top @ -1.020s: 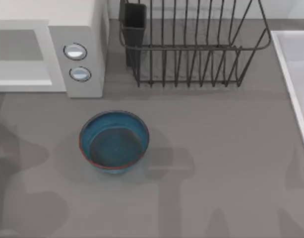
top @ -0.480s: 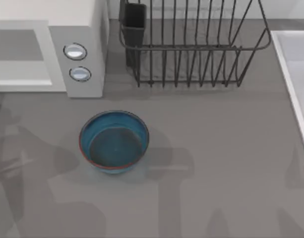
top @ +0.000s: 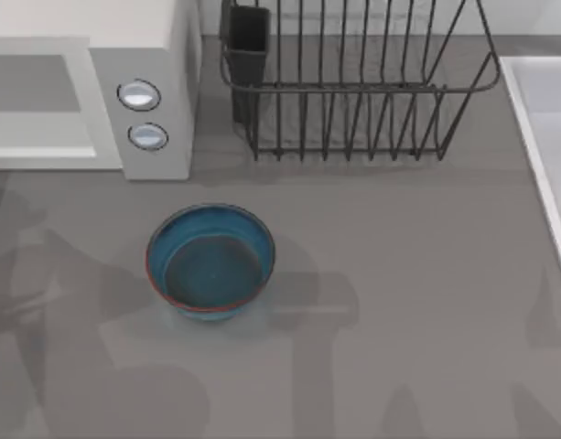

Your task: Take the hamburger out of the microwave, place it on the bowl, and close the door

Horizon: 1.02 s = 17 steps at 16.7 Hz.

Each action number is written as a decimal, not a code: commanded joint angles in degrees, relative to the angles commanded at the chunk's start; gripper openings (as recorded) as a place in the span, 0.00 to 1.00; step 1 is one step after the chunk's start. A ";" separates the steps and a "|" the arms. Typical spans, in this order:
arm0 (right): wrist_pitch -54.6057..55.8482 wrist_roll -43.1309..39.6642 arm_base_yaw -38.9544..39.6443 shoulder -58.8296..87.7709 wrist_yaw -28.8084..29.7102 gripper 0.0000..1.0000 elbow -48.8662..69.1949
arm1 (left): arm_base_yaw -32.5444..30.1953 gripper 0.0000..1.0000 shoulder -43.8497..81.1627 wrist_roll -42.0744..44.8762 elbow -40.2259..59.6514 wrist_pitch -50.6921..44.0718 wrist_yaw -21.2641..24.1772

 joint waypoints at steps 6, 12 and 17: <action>0.00 0.00 0.00 0.00 0.00 1.00 0.00 | -19.66 0.00 4.96 -14.11 7.33 -15.11 -9.20; 0.00 0.00 0.00 0.00 0.00 1.00 0.00 | -46.53 0.00 7.42 -31.76 15.54 -36.85 -20.45; 0.00 0.00 0.00 0.00 0.00 1.00 0.00 | -56.17 0.00 7.12 -39.48 18.78 -46.25 -25.28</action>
